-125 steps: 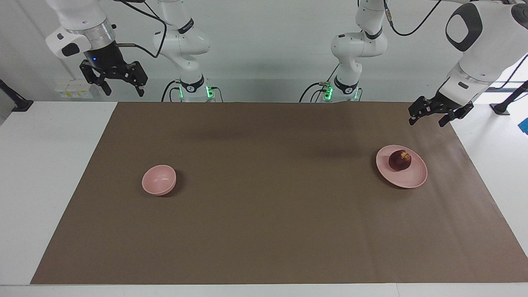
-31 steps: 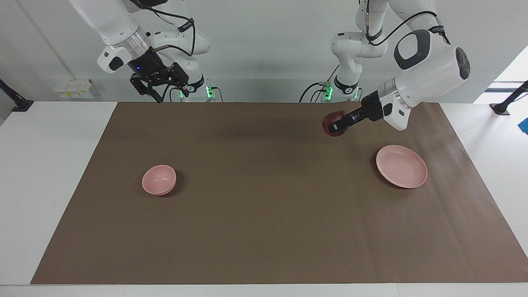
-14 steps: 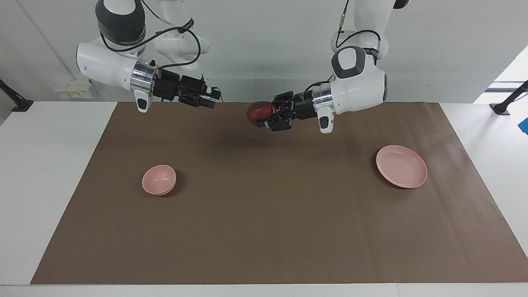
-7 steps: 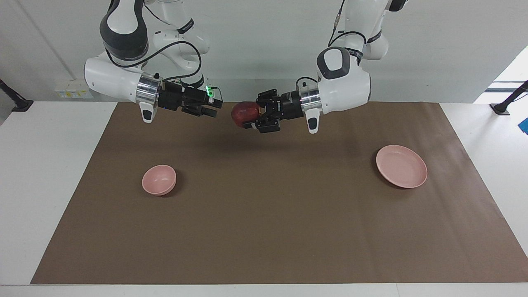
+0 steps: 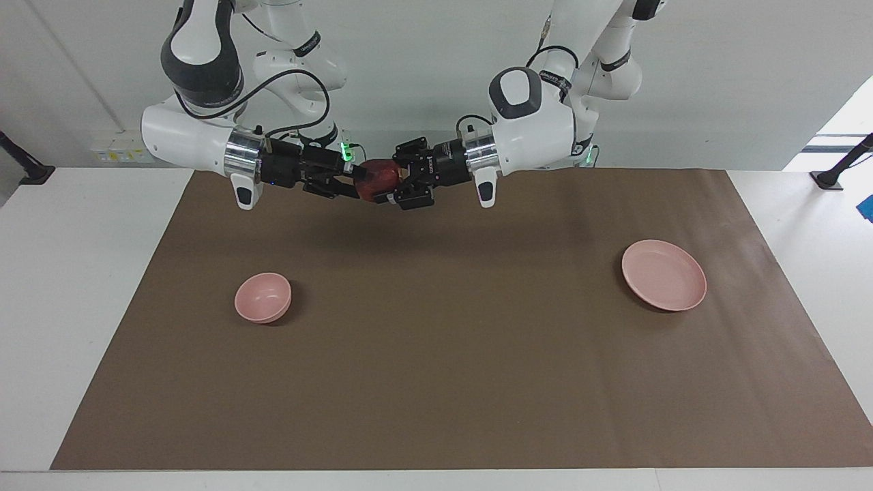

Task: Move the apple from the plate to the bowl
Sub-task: 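Grasp the apple with the right gripper and open the left gripper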

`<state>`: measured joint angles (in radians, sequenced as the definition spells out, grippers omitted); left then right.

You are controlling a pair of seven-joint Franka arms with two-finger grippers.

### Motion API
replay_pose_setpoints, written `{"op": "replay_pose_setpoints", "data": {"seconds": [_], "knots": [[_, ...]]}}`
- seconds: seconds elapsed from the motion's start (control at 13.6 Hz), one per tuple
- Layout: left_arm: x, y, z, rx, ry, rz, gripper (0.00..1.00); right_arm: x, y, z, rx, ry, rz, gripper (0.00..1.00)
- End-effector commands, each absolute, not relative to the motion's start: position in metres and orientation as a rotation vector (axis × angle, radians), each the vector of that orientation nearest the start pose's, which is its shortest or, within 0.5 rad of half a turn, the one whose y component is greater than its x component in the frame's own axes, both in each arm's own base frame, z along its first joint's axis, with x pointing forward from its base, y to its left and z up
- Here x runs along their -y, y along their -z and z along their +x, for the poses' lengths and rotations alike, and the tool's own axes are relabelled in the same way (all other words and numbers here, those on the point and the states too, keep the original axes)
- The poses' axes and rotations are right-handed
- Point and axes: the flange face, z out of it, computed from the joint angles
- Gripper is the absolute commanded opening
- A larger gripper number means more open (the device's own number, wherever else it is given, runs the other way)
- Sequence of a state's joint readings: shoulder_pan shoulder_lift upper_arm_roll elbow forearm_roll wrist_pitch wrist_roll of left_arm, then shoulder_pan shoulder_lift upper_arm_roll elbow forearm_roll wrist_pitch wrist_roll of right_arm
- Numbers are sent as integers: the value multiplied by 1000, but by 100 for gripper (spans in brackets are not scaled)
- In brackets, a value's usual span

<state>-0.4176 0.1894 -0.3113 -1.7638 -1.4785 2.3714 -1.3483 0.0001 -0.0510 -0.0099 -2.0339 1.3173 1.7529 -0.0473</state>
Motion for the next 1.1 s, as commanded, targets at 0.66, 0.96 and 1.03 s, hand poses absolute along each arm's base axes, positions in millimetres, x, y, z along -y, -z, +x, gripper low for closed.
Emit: {"op": "replay_pose_setpoints", "data": {"seconds": [0.66, 0.96, 1.03], "knots": [[473, -511, 462, -1510, 1004, 1285, 0, -84, -513, 536, -330, -150, -1835, 100], [474, -512, 461, -1508, 1006, 1287, 0, -79, -514, 533, -307, -187, -1823, 100], [475, -512, 460, -1506, 1007, 1288, 0, -76, -513, 532, -307, -193, -1819, 100]]}}
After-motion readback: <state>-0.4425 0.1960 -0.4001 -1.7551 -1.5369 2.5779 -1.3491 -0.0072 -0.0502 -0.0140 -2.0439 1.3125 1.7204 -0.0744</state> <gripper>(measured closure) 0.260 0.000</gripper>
